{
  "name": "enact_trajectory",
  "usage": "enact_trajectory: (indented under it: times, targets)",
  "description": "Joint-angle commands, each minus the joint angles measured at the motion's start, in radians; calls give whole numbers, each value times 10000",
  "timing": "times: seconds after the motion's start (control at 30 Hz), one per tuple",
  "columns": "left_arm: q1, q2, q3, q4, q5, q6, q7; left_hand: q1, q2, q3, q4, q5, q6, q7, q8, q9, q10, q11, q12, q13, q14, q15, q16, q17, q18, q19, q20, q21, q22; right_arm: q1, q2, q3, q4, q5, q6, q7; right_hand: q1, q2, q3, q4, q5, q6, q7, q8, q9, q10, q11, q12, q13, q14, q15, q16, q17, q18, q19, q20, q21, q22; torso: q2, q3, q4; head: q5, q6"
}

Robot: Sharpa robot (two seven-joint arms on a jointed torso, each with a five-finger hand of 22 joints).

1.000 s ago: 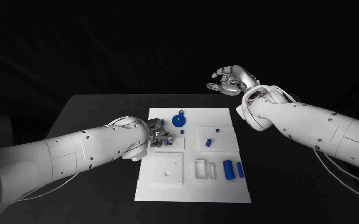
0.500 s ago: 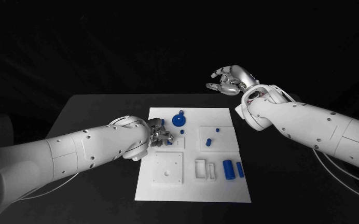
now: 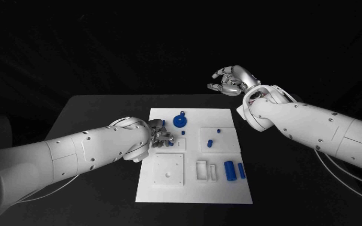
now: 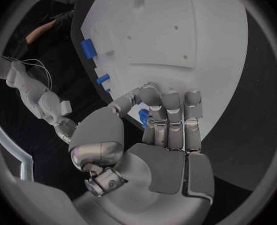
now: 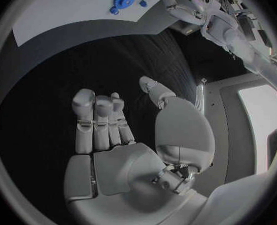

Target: Assemble the parts on the task board

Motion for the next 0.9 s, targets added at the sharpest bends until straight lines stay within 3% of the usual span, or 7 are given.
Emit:
enact_trajectory:
  times: [0.03, 0.27, 0.4, 0.9]
  targets:
    - [-35, 80, -10, 44, 56, 97, 86, 27, -90, 18, 84, -255, 1229, -962, 20, -21, -210, -145, 73, -21, -35, -74, 67, -27, 141, 16, -1063, 76, 205, -1, -3, 5, 7, -3, 109, 56, 26, 90, -4, 43, 49, -113, 185, 53, 11, -82, -12, 63, -18, -32, -35, -59, 14, 1270, -8, -79, -52, 16, -6, -5, 7, -9, -18]
    - [-37, 222, -10, -98, -64, 206, 77, 161, -69, 69, 33, -209, 1215, -968, 62, -32, -224, -145, 117, -37, -48, -80, 102, -55, 149, 6, -1071, 102, 209, -1, 5, 5, 13, 0, 108, 55, 21, 89, -9, 50, 55, -115, 185, 54, 11, -84, -11, 65, -22, -33, -35, -59, 15, 1270, -9, -78, -53, 18, -3, -8, -3, -6, -30]
    - [-114, 269, -9, -150, -64, 225, 86, 176, -88, 62, 20, -194, 1214, -967, 74, -34, -224, -145, 129, -41, -48, -79, 113, -61, 147, 4, -1070, 110, 209, -1, 10, 5, 3, 2, 113, 56, 20, 88, -12, 53, 60, -116, 186, 54, 11, -85, -11, 67, -24, -33, -35, -60, 16, 1270, -9, -78, -54, 19, 10, -17, -20, -24, -28]
    - [-135, 271, -8, -127, -179, 247, 126, 272, -191, 40, 29, -410, 1197, -976, 144, -59, -240, -148, 202, -74, -57, -84, 172, -113, 155, -2, -1077, 143, 202, -10, 11, 4, -4, 13, 115, 60, 21, 90, -21, 63, 69, -119, 186, 55, 13, -88, -11, 75, -33, -33, -34, -61, 19, 1270, -9, -79, -57, 23, -6, -11, 15, -72, -91]
